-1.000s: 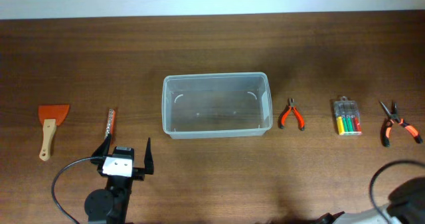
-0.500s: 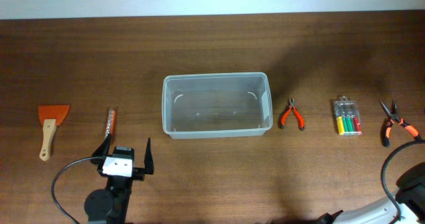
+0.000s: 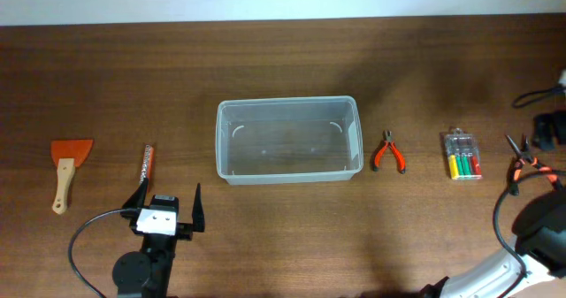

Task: Pack container
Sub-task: 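Move the right gripper over the orange-black long-nose pliers, then lower the right gripper and grasp the long-nose pliers at the joint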

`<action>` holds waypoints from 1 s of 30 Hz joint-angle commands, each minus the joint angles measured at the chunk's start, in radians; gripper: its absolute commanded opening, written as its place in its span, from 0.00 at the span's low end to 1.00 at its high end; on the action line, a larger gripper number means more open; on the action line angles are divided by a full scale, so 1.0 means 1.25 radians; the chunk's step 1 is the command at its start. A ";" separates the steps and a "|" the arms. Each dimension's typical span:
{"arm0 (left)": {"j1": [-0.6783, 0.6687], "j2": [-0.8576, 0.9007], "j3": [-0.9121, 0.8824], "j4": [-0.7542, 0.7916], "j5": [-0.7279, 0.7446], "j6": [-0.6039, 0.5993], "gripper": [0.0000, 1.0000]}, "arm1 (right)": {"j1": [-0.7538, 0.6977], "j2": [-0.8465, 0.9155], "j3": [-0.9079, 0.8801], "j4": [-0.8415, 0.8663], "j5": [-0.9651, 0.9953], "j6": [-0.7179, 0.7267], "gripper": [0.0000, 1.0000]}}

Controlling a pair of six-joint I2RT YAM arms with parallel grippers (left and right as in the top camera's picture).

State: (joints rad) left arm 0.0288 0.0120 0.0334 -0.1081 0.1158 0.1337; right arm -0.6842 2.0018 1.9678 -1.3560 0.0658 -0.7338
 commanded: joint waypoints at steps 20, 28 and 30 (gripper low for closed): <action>0.004 -0.005 -0.006 0.002 0.005 -0.005 0.99 | 0.031 0.105 -0.011 -0.020 -0.002 0.312 0.99; 0.004 -0.005 -0.006 0.002 0.005 -0.005 0.99 | -0.022 0.107 -0.038 -0.028 -0.002 0.370 0.99; 0.004 -0.005 -0.006 0.002 0.005 -0.005 0.99 | -0.044 0.107 -0.041 -0.029 -0.022 0.369 0.99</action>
State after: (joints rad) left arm 0.0288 0.0120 0.0334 -0.1081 0.1158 0.1337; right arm -0.6952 2.1323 1.9308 -1.3884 0.0521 -0.3000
